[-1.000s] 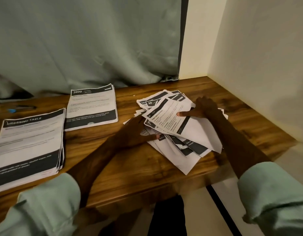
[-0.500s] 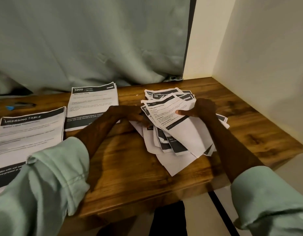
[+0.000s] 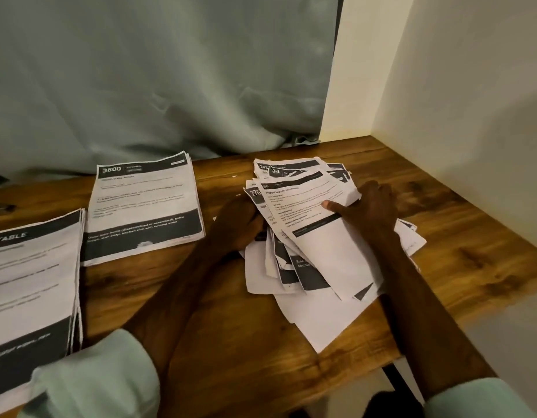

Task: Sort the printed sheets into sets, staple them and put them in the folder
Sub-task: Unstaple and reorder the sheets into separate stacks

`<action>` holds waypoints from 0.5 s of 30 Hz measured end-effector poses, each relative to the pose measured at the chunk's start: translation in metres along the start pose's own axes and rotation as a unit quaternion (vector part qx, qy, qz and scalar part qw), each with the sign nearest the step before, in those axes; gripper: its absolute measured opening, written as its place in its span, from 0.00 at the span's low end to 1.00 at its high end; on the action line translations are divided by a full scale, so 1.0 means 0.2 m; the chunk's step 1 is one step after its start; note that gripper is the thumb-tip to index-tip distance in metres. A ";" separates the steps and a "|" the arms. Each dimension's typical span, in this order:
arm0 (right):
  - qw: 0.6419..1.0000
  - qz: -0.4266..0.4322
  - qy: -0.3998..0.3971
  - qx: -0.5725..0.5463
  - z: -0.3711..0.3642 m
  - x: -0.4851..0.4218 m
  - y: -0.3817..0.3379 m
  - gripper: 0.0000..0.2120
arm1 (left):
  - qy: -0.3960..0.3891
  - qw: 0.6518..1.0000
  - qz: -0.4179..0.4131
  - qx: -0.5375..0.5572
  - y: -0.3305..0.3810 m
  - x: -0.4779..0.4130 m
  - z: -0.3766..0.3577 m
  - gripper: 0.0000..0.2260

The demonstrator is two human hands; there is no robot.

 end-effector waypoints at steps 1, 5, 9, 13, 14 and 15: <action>1.000 0.007 0.012 -0.007 0.00 -0.02 0.01 0.47 | -0.002 1.000 0.007 0.016 -0.05 -0.03 -0.03 0.15; 1.000 0.017 0.023 -0.009 0.00 -0.05 0.01 0.31 | -0.005 0.998 0.019 0.055 -0.11 -0.10 -0.08 0.15; 0.997 0.014 0.066 -0.042 0.03 -0.01 0.00 0.21 | 0.019 0.996 -0.007 0.088 -0.09 -0.13 -0.08 0.18; 0.994 0.045 0.093 -0.043 0.06 0.01 -0.02 0.17 | 0.027 0.996 -0.010 0.088 -0.12 -0.13 -0.10 0.22; 0.992 0.056 0.102 -0.052 0.06 0.02 -0.04 0.18 | 0.049 0.992 -0.005 0.115 -0.13 -0.12 -0.07 0.21; 0.989 0.068 0.113 -0.063 0.07 0.03 -0.05 0.18 | 0.096 0.984 -0.007 0.147 -0.13 -0.12 -0.02 0.18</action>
Point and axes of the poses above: each hand's wrist, its own x-axis away from the middle knuckle, its own z-axis out of the back of the hand, y = z × x, the point moved 8 cm from there along -x, towards the middle knuckle, and after that the axes turned 7 degrees about z, right-handed, at the moved point
